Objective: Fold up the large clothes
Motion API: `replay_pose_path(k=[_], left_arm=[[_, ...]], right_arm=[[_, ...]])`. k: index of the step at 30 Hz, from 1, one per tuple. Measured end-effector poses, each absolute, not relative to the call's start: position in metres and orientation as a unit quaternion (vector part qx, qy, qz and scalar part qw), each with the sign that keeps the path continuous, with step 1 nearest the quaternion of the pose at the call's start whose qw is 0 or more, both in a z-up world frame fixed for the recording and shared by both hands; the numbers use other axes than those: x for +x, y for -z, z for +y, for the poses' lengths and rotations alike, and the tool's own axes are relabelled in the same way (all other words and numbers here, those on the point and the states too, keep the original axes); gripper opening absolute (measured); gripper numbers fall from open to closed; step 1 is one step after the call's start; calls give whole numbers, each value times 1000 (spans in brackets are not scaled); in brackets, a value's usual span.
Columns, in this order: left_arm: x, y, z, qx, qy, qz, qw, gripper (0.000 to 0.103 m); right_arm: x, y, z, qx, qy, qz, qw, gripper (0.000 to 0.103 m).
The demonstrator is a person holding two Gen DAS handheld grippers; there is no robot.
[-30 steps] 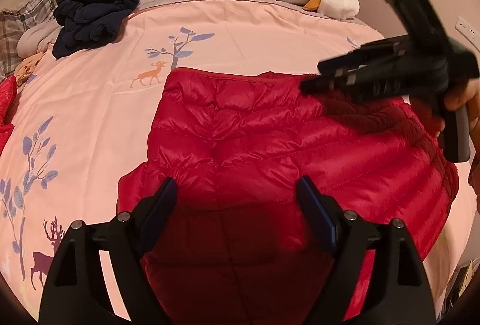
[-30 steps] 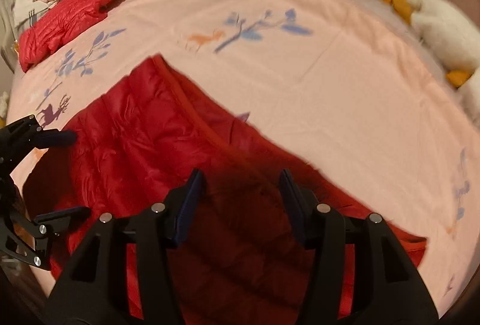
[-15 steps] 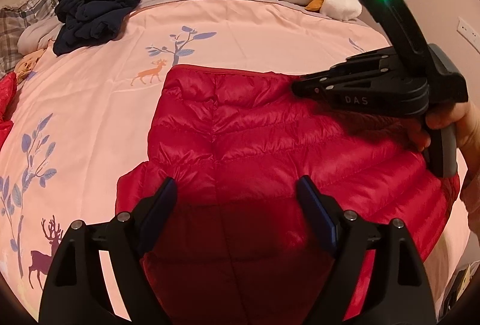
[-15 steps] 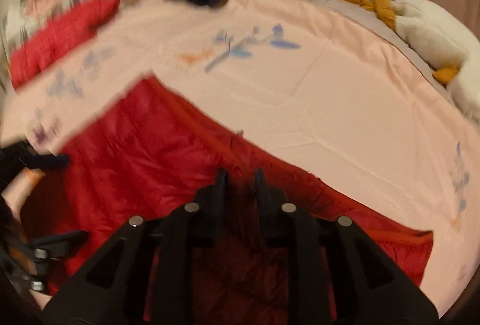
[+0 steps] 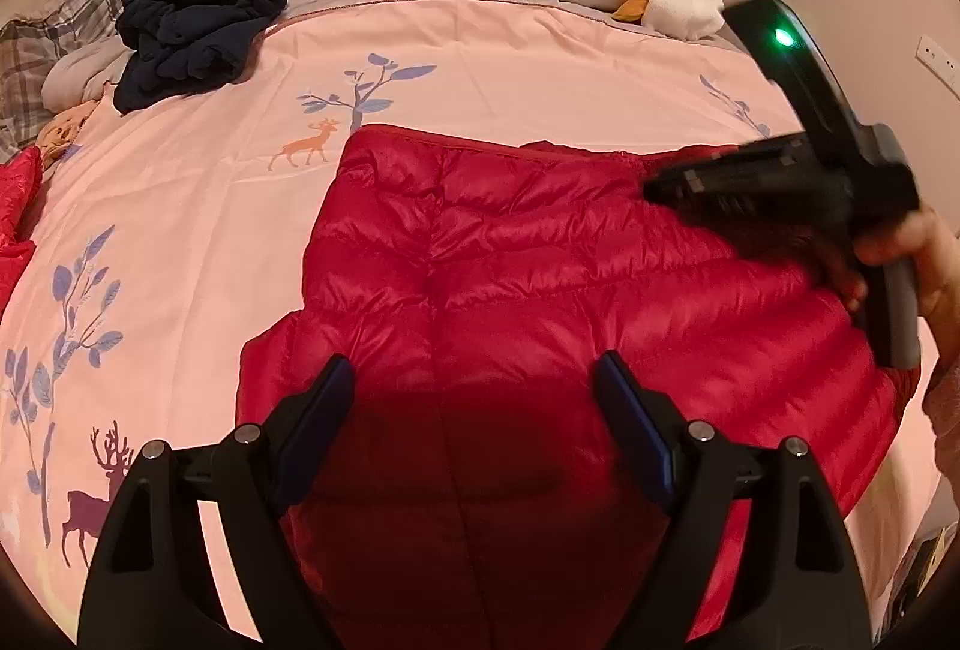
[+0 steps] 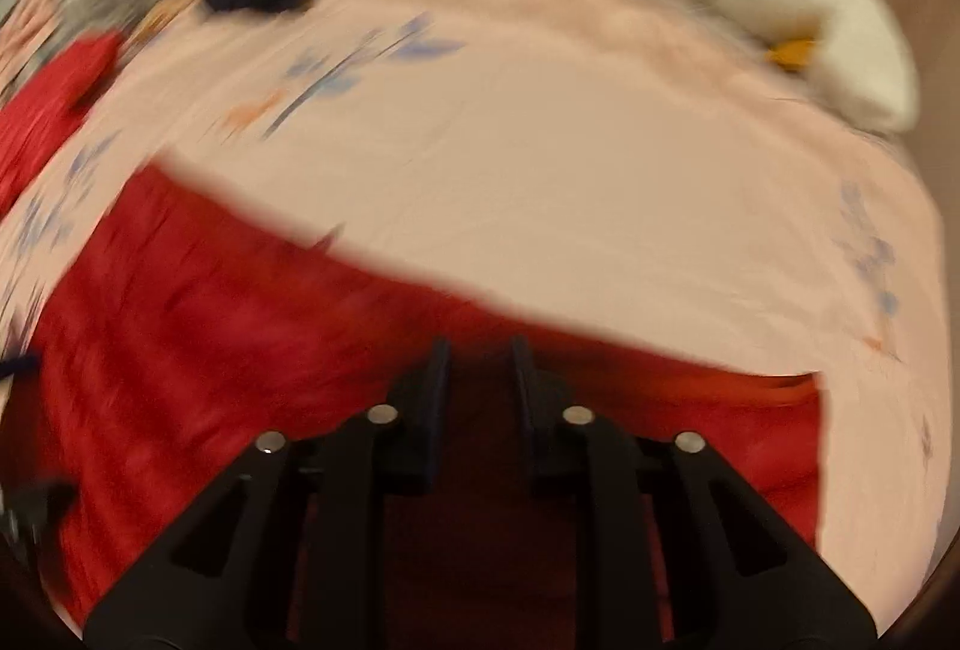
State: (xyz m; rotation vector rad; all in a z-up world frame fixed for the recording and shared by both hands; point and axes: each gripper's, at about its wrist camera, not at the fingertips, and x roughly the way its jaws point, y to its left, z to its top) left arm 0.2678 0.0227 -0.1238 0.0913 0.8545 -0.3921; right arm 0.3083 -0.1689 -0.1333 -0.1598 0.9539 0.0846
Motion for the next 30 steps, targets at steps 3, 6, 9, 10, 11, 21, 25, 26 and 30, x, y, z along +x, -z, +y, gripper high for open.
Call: replay_pose_path(k=[3,6,9,10,11,21,25,26,30], left_arm=[[266,122,24,42,189,413,890,83],[261,120,26,38,187,412,891,83],[249,114,27,28,191,404,894,83],[245,113,26,27,192,401,895,83],[239,111,25,26,194,397,897,83],[171,112,2,43,196,361,911,83],[171,132,-10,65,177,371,909,84],[172,136,-12,70,174,375,908,84],[172,139,-15,75,162,381,907,84]], right_arm=[[298,117,-195,-17,-32,436,899,32],[269,102,-211,-8,-41,416,908,36],[222,92,-220,1,-64,394,917,39],[202,91,-221,0,-76,386,919,39],[189,91,-219,-2,-81,383,920,40],[73,118,-226,-5,-41,349,936,48],[78,144,-236,12,-39,378,925,49],[77,146,-237,13,-38,379,924,49],[67,136,-237,26,-39,371,928,49]])
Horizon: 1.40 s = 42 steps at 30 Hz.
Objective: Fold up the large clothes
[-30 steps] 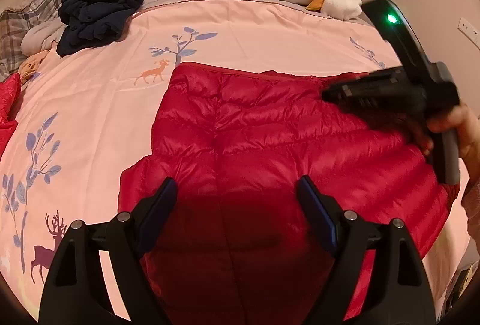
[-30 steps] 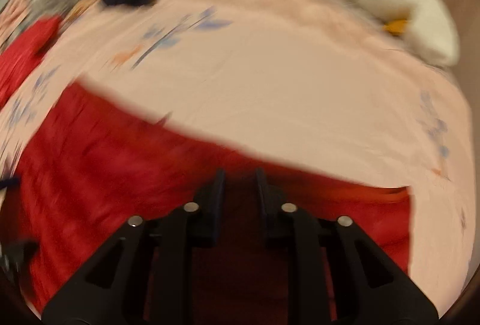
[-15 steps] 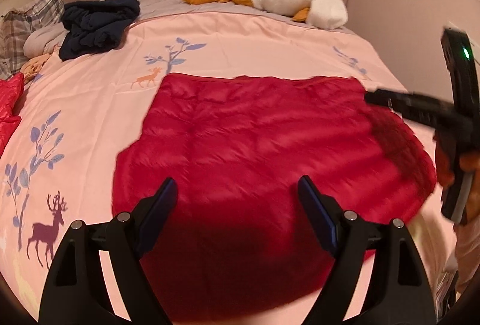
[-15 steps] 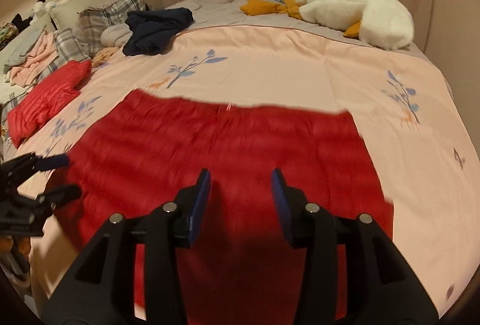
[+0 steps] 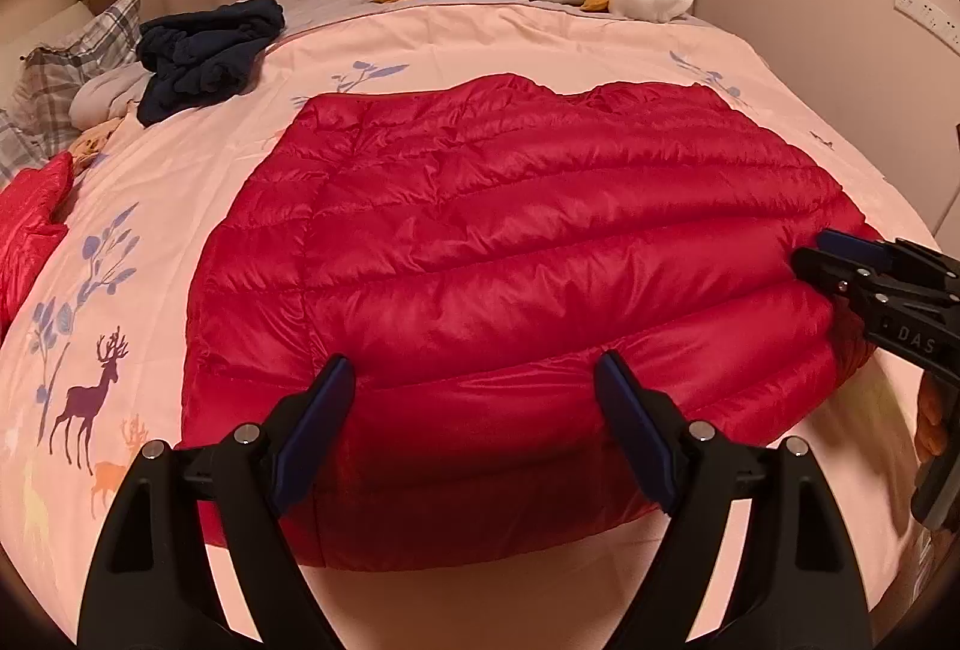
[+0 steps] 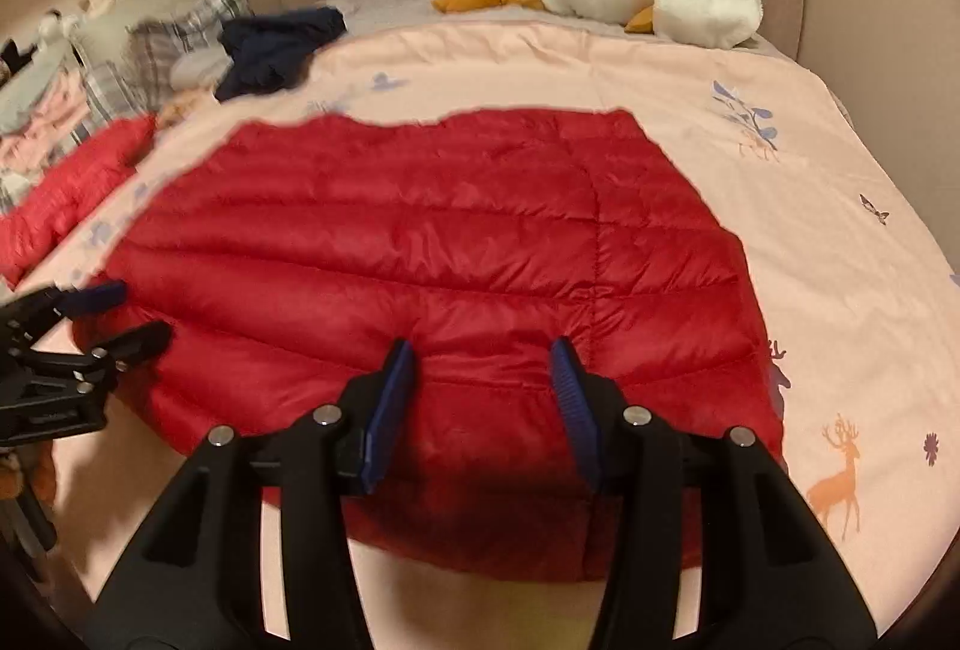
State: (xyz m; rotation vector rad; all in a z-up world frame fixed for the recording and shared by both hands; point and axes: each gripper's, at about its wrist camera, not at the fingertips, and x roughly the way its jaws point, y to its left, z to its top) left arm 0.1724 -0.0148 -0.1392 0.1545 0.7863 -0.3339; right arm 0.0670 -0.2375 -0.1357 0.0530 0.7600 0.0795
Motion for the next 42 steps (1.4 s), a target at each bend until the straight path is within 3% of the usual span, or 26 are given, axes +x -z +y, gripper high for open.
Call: replay_pose_path(k=[42], left_arm=[[136,156,42,15,86,410,908,84]], right_arm=[[4,163,-305,128,36,384,914,52]])
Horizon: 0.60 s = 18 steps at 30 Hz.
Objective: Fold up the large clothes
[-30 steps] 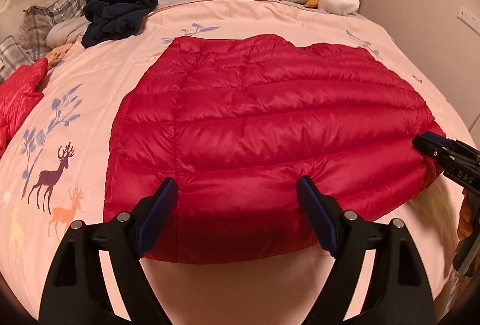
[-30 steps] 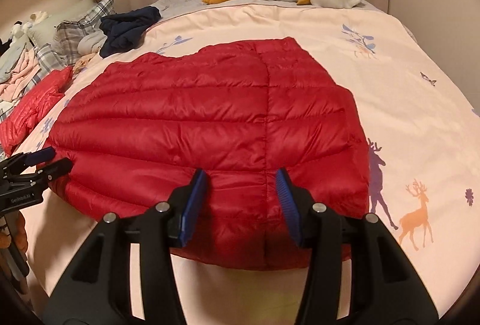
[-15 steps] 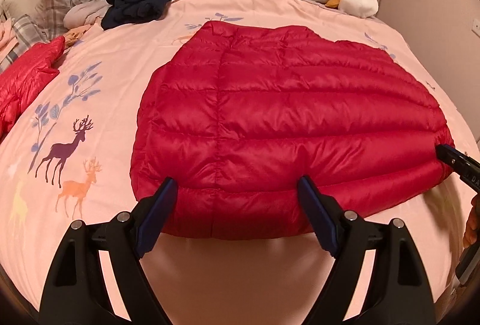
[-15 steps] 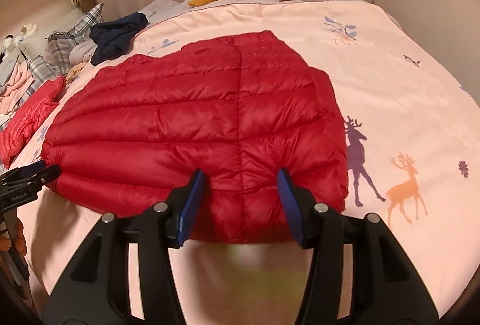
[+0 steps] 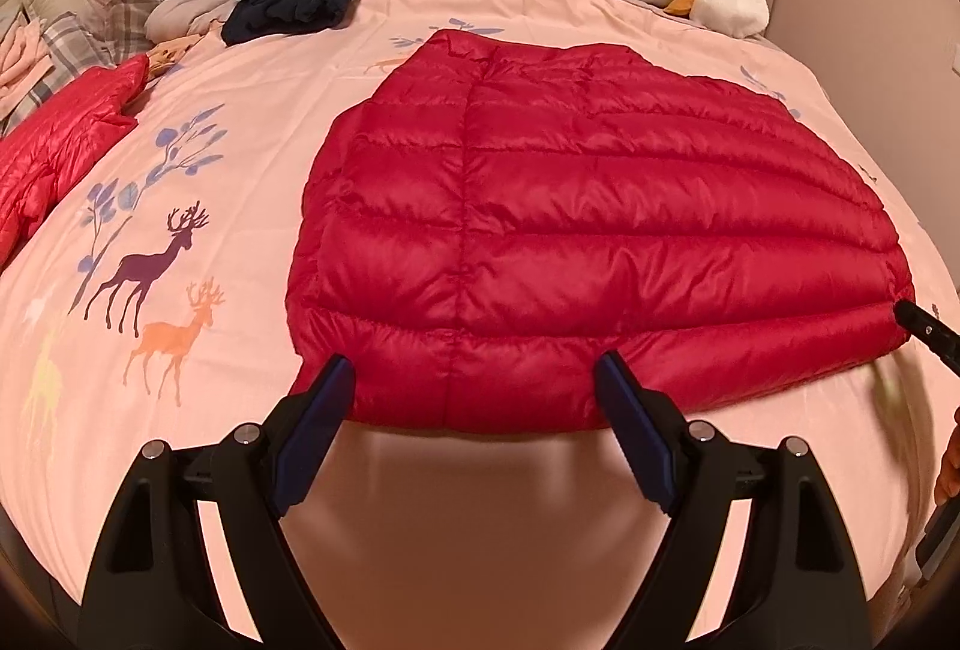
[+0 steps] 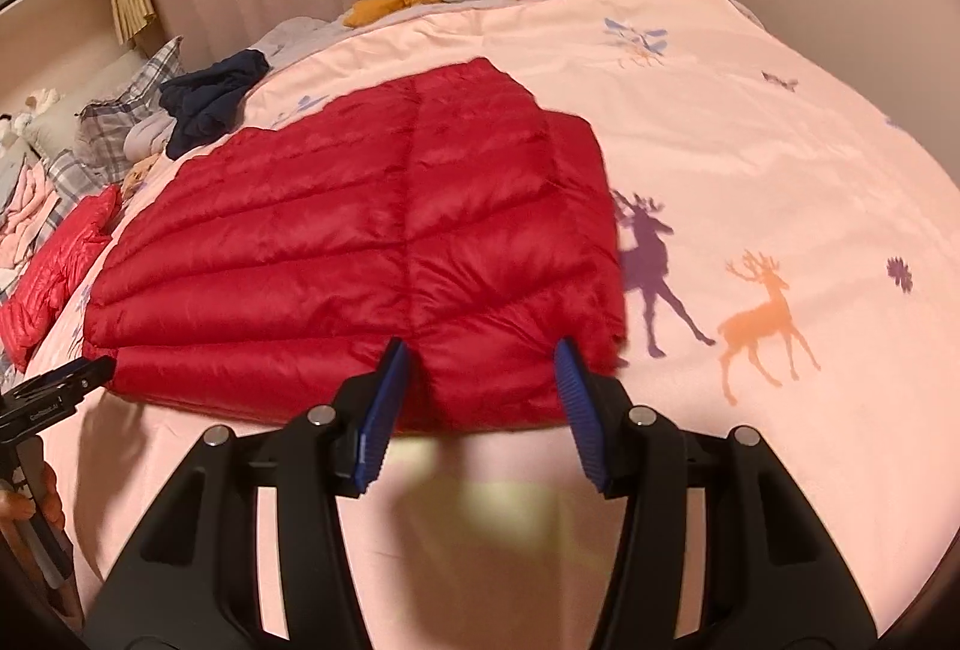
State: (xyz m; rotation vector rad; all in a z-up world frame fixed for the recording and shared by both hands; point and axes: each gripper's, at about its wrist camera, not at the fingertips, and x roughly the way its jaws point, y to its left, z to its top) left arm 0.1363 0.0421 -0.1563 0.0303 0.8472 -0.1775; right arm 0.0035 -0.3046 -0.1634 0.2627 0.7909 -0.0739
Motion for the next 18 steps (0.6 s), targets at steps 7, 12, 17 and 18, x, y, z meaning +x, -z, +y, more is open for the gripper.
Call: replay_pose_path(k=[7,12,17,18], left_arm=[[117,140,55,10,78,411,908,84],[90,94,48,38,78,375,923,101],[63,44,35,46,77,332,939,102],[56,34,34,39,82,325,941,102]], right_arm=[[-23,142,-317,139,70,382,911,71],[-48,87,-282,105,42,346,932,101],[-57,48,-248,95,32,334,937,101],[-59,44,-242,91,33,335,937,101]])
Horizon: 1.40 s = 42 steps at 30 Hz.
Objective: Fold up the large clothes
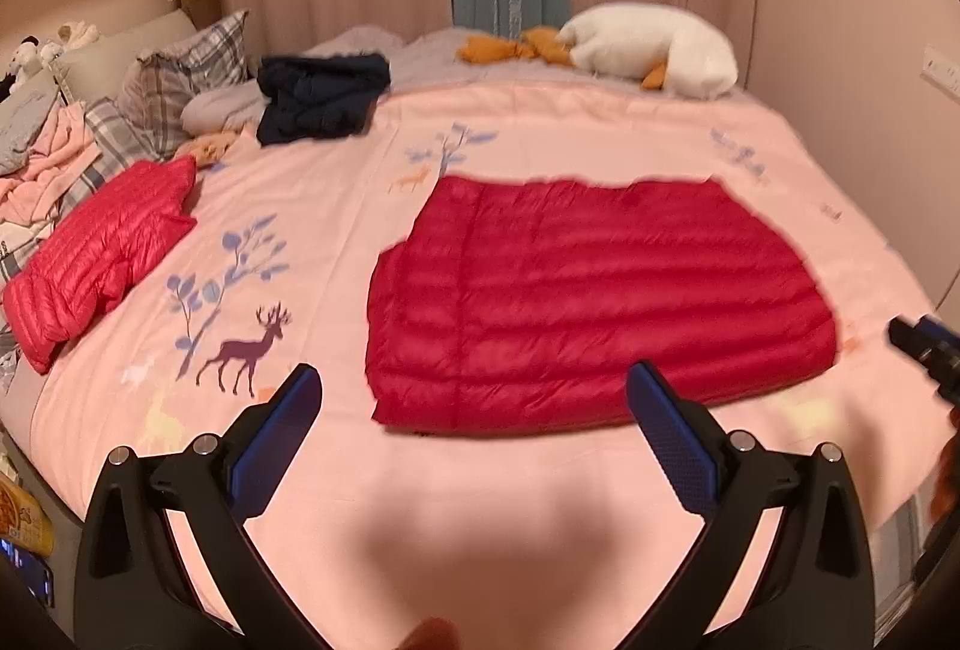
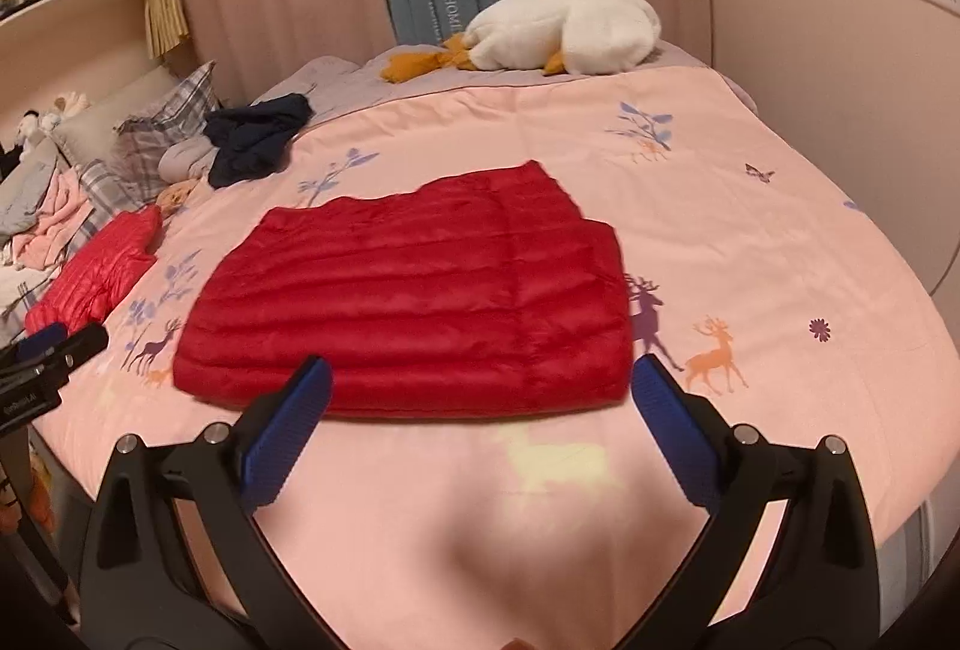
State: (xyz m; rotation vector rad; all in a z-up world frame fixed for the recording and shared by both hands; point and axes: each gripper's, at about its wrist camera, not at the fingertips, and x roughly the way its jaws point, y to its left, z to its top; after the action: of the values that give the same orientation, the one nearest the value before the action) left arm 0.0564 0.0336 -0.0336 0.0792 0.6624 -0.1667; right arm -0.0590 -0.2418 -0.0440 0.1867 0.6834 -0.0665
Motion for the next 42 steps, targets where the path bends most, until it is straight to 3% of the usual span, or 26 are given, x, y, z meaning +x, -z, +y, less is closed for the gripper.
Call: replay_pose_path(k=[19,42], left_arm=[[18,-2,24,28,61,313,947,102],[24,13,21,32,58,341,938,102]], right_arm=[[-90,8,-195,56,49,300,951,101],[-84,20,-187,47,45,320,945,101]])
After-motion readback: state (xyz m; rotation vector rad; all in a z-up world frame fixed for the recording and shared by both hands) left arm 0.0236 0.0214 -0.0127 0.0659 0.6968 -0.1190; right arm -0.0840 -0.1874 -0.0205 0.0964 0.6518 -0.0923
